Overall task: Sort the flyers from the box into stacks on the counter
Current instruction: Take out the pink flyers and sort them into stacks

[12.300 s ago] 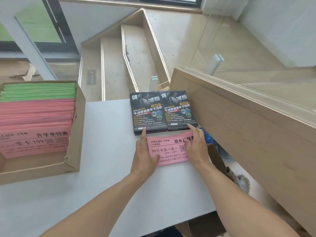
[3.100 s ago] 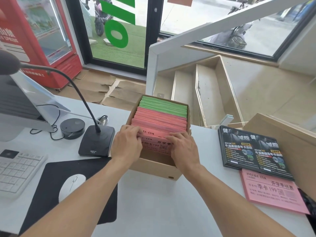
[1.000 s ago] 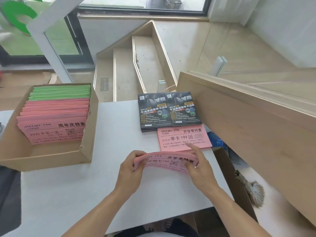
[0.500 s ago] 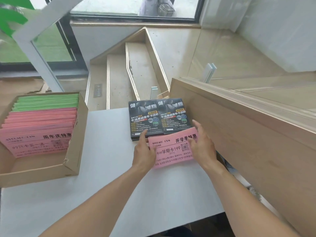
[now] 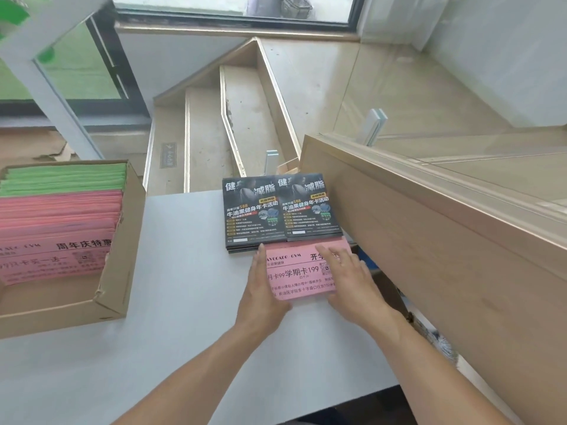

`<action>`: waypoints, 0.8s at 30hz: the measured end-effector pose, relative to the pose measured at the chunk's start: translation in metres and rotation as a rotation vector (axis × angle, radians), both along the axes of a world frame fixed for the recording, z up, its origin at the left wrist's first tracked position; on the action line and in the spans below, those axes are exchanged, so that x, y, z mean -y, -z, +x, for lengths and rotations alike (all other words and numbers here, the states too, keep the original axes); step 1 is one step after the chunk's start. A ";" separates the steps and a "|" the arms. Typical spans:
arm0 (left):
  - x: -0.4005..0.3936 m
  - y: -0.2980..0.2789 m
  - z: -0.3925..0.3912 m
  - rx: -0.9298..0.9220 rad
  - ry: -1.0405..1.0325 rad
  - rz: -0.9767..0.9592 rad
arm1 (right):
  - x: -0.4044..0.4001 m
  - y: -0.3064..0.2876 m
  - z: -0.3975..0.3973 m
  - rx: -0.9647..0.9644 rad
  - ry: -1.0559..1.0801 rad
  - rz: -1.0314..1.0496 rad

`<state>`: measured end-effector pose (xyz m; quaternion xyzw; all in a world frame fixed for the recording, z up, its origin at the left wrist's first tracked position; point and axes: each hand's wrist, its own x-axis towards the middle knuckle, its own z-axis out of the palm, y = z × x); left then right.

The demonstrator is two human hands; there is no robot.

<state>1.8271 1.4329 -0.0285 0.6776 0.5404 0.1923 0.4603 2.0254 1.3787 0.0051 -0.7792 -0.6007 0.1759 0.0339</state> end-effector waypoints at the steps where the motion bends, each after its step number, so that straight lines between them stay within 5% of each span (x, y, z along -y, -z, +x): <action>1: 0.002 0.000 0.002 -0.053 0.041 0.045 | 0.000 0.004 0.001 0.005 0.010 -0.038; 5: 0.002 0.000 0.005 -0.147 0.113 0.192 | -0.009 0.011 0.010 -0.022 0.055 0.038; 24: -0.002 -0.012 0.013 -0.238 -0.009 0.050 | -0.022 0.006 0.038 -0.158 -0.047 0.005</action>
